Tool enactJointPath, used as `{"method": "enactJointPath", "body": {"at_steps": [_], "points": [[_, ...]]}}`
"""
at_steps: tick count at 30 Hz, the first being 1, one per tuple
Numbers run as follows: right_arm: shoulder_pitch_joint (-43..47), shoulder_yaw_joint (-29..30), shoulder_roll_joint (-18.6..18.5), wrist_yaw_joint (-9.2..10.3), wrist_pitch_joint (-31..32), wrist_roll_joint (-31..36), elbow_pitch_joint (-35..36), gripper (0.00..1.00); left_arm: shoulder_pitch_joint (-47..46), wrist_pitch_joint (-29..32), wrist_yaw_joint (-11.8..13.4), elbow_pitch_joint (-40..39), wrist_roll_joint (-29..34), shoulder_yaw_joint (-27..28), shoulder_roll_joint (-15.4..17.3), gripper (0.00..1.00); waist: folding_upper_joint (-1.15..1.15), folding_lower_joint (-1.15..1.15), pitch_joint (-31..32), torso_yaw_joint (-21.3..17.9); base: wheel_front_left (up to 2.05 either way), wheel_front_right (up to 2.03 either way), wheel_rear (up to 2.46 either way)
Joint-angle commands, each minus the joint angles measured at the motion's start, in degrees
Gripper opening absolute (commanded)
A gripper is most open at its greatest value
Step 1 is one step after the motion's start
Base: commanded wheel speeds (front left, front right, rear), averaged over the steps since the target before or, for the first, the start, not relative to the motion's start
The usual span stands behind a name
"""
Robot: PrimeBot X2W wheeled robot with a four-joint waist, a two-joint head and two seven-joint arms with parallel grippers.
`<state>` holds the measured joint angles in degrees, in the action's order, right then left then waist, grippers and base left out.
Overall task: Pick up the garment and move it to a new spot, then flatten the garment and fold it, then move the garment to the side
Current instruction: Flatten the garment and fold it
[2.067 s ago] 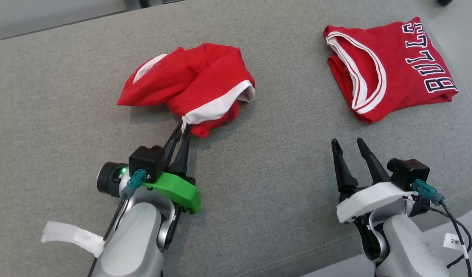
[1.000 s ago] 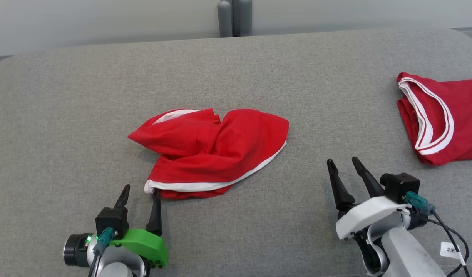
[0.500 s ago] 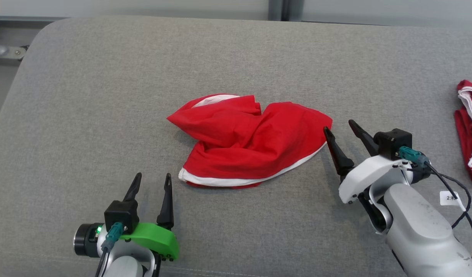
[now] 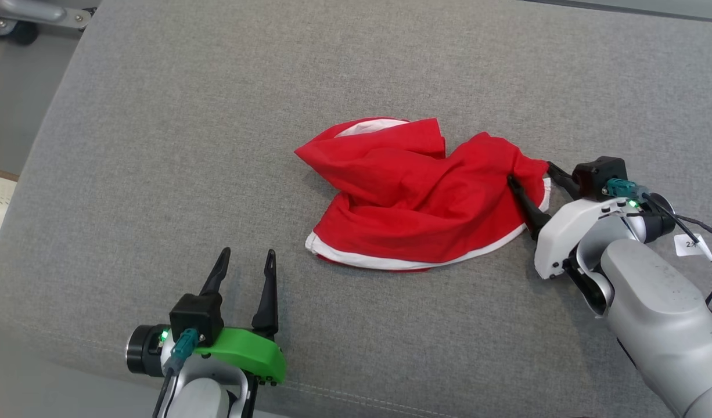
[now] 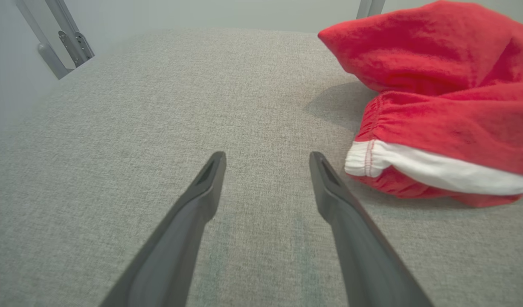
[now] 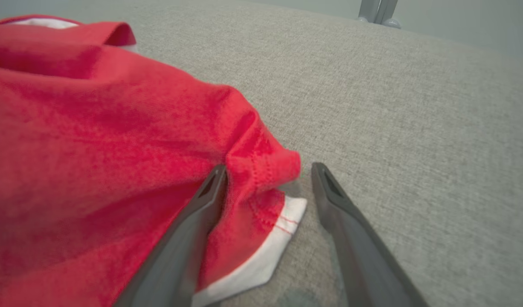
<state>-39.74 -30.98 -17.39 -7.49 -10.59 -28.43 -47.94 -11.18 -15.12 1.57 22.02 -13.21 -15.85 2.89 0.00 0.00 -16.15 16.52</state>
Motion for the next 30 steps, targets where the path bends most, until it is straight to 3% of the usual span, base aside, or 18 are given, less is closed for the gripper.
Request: {"method": "enactJointPath", "body": {"at_steps": [1,3,4,8,14,21,26,30], "points": [[-0.6,-0.5,-0.5,0.03,0.0,-0.8,-0.3,0.75,-0.8,0.0,0.2,-0.3,-0.2,0.0,0.0,1.0,0.0,0.0,-0.7,0.5,0.0,0.0,0.0],[-1.0,-2.0,-0.8,0.03,-0.7,-1.9,-0.4,0.13,-0.9,0.0,0.4,-0.6,-0.2,-0.1,0.0,1.0,0.0,0.0,-0.8,0.0,0.0,0.0,0.0],[-1.0,-2.6,-0.9,0.03,-0.8,-2.6,-0.5,0.0,-0.8,0.0,0.4,-0.7,-0.2,0.0,0.0,1.0,0.0,0.0,-0.8,-0.4,0.0,0.0,0.0],[-0.7,-4.2,-1.5,0.04,-2.6,-5.3,-0.1,0.0,-0.7,0.0,-0.1,-0.8,0.3,0.4,0.0,1.0,0.0,0.0,-0.3,-2.3,0.0,0.0,0.0],[3.3,-1.0,-2.2,0.04,-4.6,-9.5,2.0,0.0,0.0,0.0,-0.5,-1.0,0.9,1.2,0.1,1.0,0.0,0.0,1.9,-7.7,0.0,0.0,0.0],[11.5,1.0,-2.9,0.05,-4.6,-13.0,9.8,0.0,0.7,0.0,-1.4,-0.7,1.0,2.0,0.1,1.0,0.0,0.0,3.7,-13.6,0.0,0.0,0.0],[13.6,1.8,-3.9,0.04,-2.8,-14.5,15.0,0.0,-0.9,0.0,-1.6,-0.8,0.5,1.2,0.1,1.0,0.0,0.0,2.6,-14.4,0.0,0.0,0.0],[11.9,2.8,-3.7,0.04,-1.7,-12.9,14.8,0.0,-1.8,0.0,-1.6,-0.8,0.1,0.2,0.1,1.0,0.0,0.0,1.1,-13.0,0.0,0.0,0.0]]}}
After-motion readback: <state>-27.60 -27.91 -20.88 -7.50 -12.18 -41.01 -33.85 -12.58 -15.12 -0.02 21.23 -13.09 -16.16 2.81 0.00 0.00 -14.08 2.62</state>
